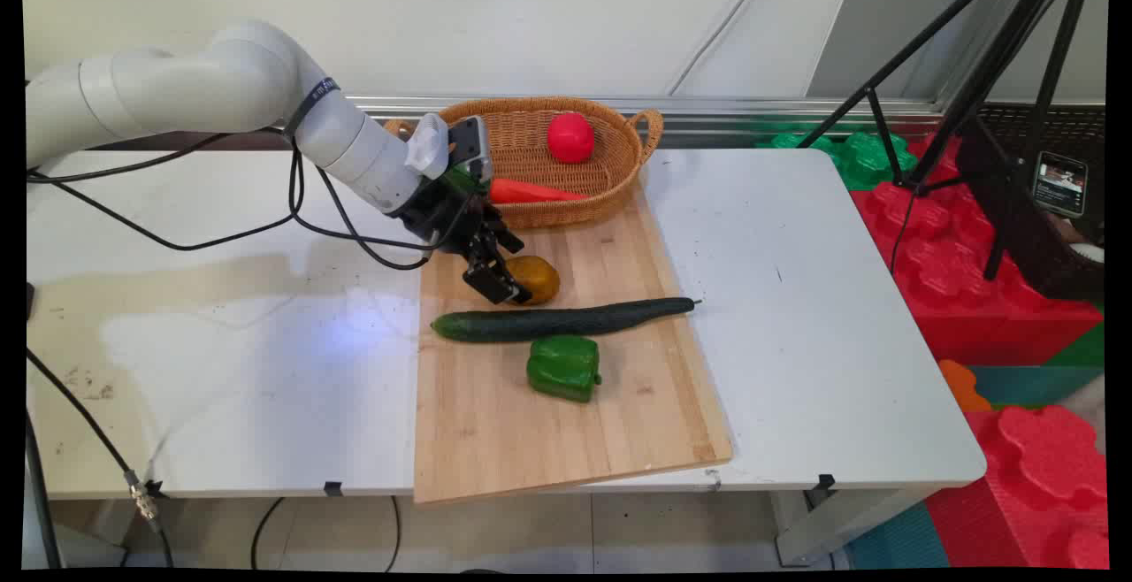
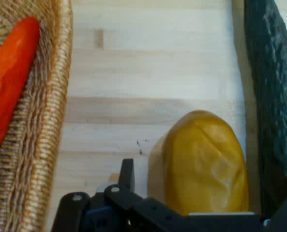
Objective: Pick up the cucumber from the cutting board
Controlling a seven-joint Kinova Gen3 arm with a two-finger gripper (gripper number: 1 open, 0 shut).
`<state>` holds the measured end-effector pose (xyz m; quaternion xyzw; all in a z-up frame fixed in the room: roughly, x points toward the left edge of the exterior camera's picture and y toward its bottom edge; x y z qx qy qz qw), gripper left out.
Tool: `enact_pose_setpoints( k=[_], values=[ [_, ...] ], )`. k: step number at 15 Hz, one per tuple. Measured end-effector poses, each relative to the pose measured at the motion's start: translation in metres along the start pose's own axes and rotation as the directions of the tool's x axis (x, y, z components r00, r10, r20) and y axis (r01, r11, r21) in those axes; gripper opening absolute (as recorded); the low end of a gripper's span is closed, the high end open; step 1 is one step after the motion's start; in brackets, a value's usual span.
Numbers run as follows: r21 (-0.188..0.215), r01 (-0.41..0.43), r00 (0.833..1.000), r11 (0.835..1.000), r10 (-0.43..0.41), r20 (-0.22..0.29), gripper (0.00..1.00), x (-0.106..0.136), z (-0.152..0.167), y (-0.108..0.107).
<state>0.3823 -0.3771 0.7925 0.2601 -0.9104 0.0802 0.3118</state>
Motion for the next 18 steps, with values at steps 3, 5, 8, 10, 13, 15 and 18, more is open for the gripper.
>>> enact_pose_setpoints(
  k=[3,5,8,10,13,15,18],
  values=[
    [0.007,-0.008,1.0,1.0,0.009,-0.022,1.0,0.006,-0.005,0.001],
    [0.008,-0.017,0.999,1.0,0.017,-0.039,1.0,0.009,-0.013,0.002],
    [0.008,-0.028,0.998,1.0,0.029,-0.061,1.0,0.012,-0.029,0.004],
    [0.007,-0.04,0.996,0.999,0.04,-0.079,1.0,0.015,-0.044,0.007],
    [0.001,-0.056,0.993,0.998,0.056,-0.109,1.0,0.019,-0.067,0.014],
    [-0.006,-0.066,0.99,0.998,0.064,-0.129,1.0,0.024,-0.079,0.019],
    [-0.014,-0.073,0.985,0.997,0.07,-0.161,1.0,0.035,-0.088,0.026]
  ],
)
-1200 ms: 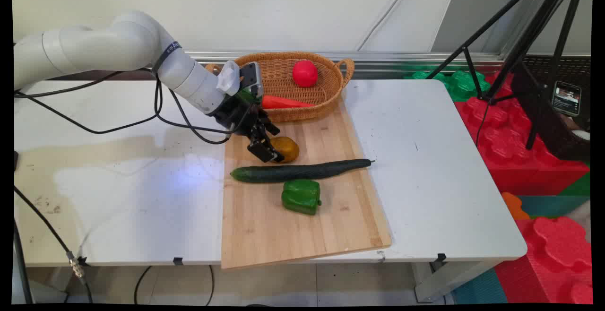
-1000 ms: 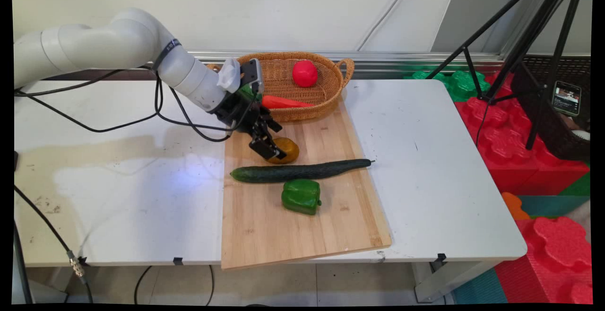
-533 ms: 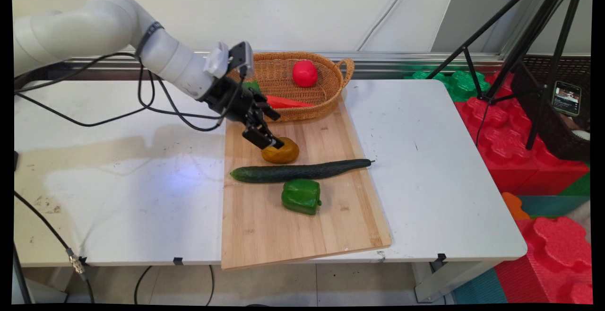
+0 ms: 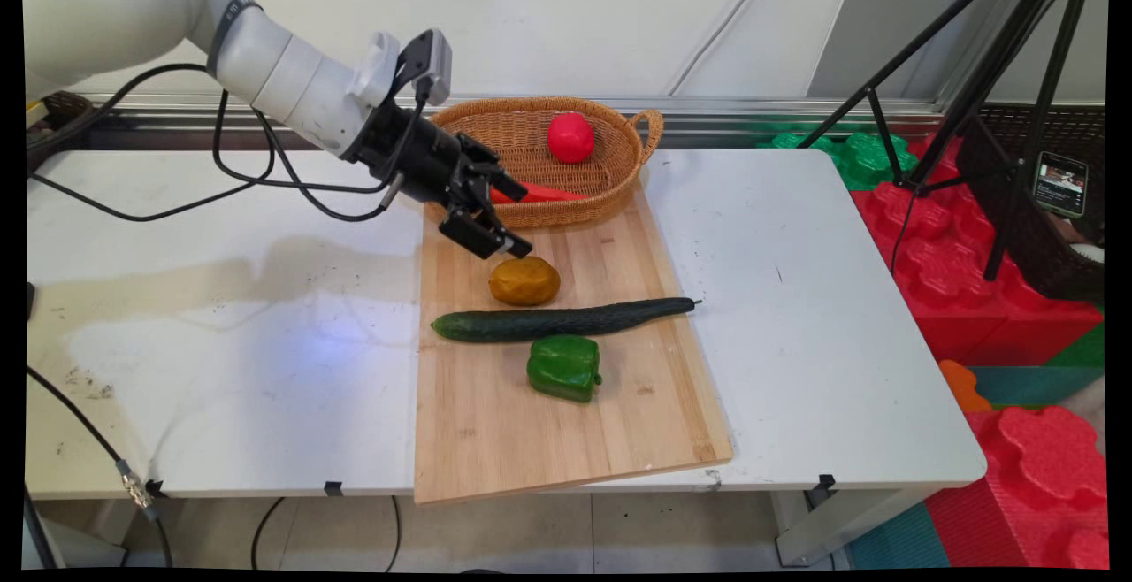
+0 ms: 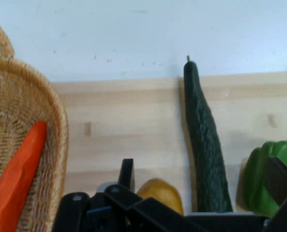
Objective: Pick up the cucumber from the cutting board
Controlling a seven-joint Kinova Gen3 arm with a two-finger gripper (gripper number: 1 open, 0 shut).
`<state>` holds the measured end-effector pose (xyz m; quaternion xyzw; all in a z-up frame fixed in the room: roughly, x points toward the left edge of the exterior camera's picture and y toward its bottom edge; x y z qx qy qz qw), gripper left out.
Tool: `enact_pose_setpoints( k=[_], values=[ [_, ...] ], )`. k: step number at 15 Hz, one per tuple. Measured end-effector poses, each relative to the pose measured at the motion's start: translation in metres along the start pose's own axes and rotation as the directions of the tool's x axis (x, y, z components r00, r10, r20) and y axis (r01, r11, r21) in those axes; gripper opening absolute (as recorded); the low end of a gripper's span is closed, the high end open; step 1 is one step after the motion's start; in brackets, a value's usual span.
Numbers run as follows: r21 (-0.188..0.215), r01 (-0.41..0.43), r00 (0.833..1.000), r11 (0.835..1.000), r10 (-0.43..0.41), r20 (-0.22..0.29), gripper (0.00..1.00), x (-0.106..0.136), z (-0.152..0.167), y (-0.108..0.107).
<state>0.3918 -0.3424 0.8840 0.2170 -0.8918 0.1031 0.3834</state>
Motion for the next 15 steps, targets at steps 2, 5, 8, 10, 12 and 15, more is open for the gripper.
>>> enact_pose_setpoints(
  k=[2,5,8,10,12,15],
  values=[
    [-0.004,-0.007,1.0,1.0,0.007,-0.01,1.0,0.007,0.002,0.003],
    [-0.018,-0.019,1.0,1.0,0.019,-0.013,1.0,0.022,0.019,0.01],
    [-0.027,-0.019,1.0,0.999,0.019,0.005,1.0,0.031,0.044,0.014],
    [-0.03,-0.014,0.999,0.999,0.015,0.032,1.0,0.033,0.065,0.017],
    [-0.032,-0.008,0.998,0.999,0.01,0.061,1.0,0.034,0.084,0.019],
    [-0.035,-0.006,0.994,0.999,0.01,0.106,1.0,0.034,0.113,0.02]
  ],
)
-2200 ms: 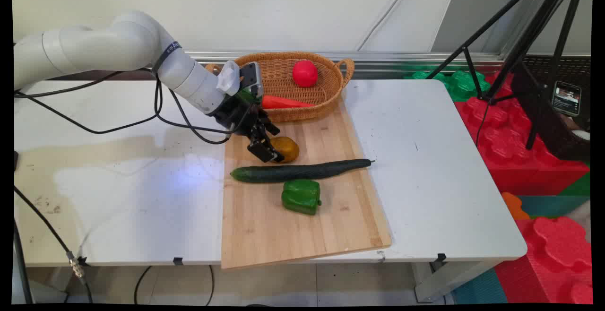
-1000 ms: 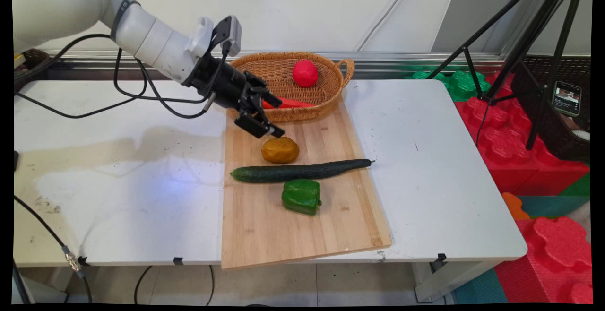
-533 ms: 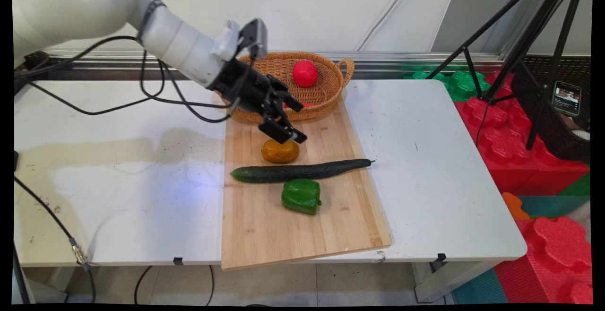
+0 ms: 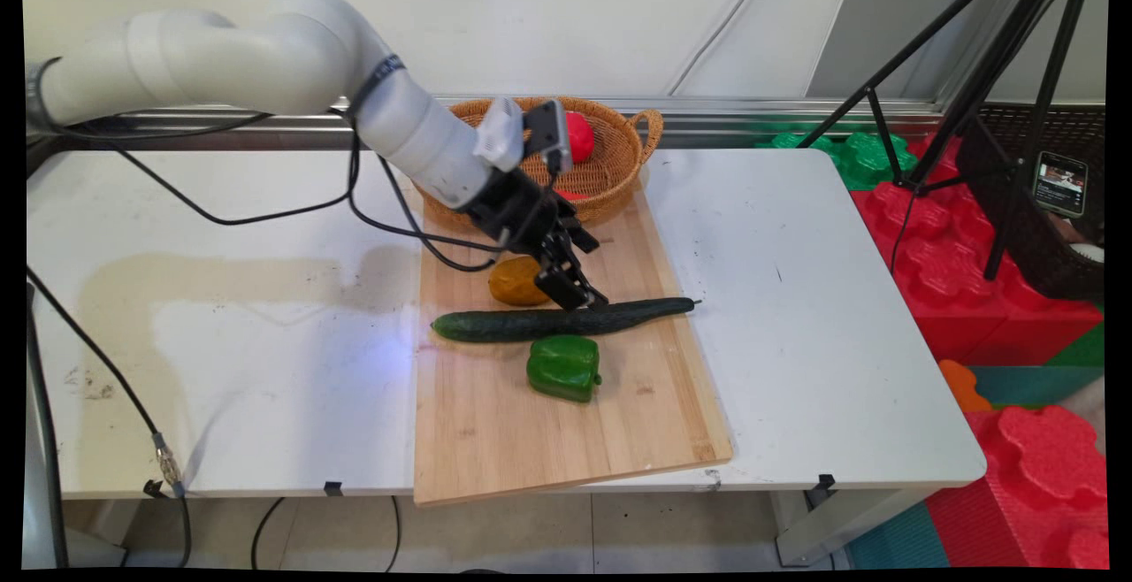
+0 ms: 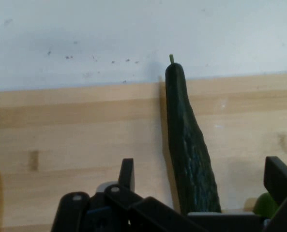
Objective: Pick up the cucumber from the cutting board
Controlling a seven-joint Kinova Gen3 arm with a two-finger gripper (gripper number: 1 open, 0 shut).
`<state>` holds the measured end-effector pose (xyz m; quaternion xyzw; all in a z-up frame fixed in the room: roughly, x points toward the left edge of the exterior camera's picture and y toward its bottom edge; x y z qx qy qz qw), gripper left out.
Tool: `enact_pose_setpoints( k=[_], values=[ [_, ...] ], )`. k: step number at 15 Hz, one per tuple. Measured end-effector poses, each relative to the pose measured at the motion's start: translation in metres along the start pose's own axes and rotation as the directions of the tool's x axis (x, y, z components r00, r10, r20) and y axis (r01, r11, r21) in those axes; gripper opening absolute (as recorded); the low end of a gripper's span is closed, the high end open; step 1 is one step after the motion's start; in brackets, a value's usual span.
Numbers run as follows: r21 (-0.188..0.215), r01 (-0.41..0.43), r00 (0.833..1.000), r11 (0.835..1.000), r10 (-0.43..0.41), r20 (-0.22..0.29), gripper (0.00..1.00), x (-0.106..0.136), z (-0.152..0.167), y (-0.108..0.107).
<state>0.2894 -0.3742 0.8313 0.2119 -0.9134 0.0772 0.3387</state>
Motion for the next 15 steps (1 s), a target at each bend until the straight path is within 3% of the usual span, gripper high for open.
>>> enact_pose_setpoints(
  k=[8,15],
  values=[
    [0.007,-0.019,0.997,1.0,0.019,0.073,1.0,0.01,0.049,-0.002],
    [0.015,-0.038,0.993,0.999,0.036,0.108,1.0,0.016,0.07,-0.002]
  ],
)
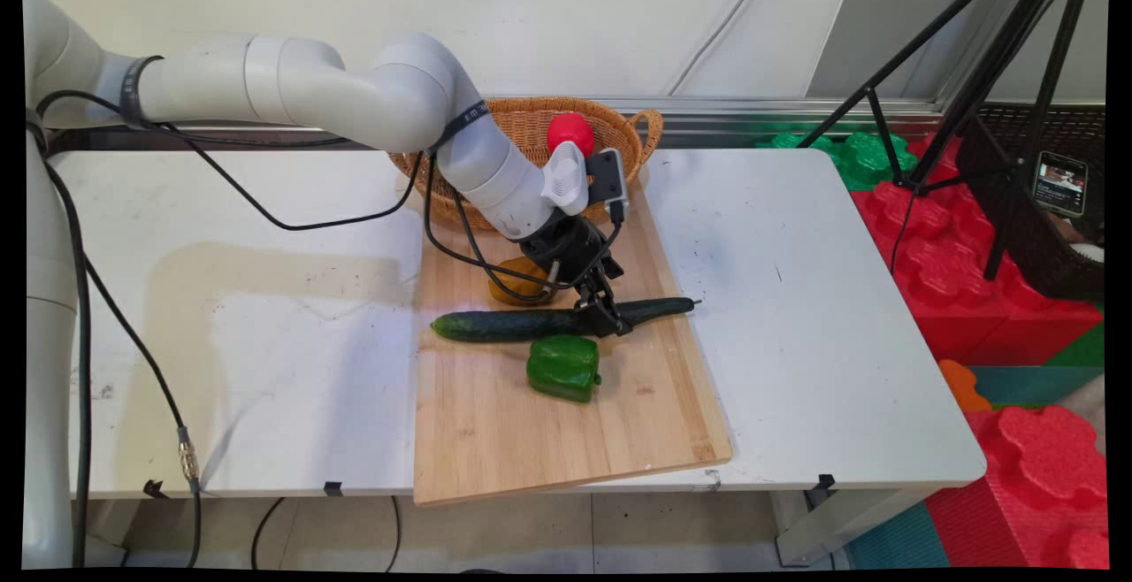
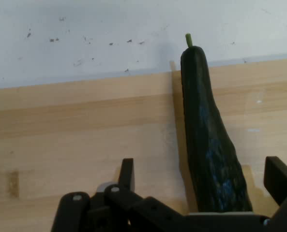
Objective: Pick up the cucumber from the cutting board, then place the picked object in the vegetable basket
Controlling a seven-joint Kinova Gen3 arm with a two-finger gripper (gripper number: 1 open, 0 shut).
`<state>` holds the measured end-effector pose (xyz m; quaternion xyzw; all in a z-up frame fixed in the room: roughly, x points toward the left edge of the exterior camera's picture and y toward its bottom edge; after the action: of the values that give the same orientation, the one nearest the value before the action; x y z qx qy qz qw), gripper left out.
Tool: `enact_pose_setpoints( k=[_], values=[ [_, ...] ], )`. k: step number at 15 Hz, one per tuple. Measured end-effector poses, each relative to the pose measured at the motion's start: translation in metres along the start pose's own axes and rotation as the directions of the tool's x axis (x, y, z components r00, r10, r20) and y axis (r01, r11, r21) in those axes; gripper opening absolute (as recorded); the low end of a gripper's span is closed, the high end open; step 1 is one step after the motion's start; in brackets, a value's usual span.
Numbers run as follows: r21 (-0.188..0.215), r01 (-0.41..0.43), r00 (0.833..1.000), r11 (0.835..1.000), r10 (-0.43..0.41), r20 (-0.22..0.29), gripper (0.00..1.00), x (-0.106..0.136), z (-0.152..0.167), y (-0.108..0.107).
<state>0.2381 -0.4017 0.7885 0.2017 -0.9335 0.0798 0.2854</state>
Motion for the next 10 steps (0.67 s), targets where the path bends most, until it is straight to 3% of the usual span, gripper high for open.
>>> enact_pose_setpoints(
  k=[3,4,10],
  values=[
    [0.002,-0.011,1.0,1.0,0.011,0.005,1.0,0.0027,0.0043,0.0005],
    [0.002,-0.015,1.0,1.0,0.015,0.007,0.0,0.0034,0.0055,0.0009],
    [0.003,-0.033,0.999,0.999,0.033,0.016,0.0,0.0063,0.0088,0.0041]
  ],
)
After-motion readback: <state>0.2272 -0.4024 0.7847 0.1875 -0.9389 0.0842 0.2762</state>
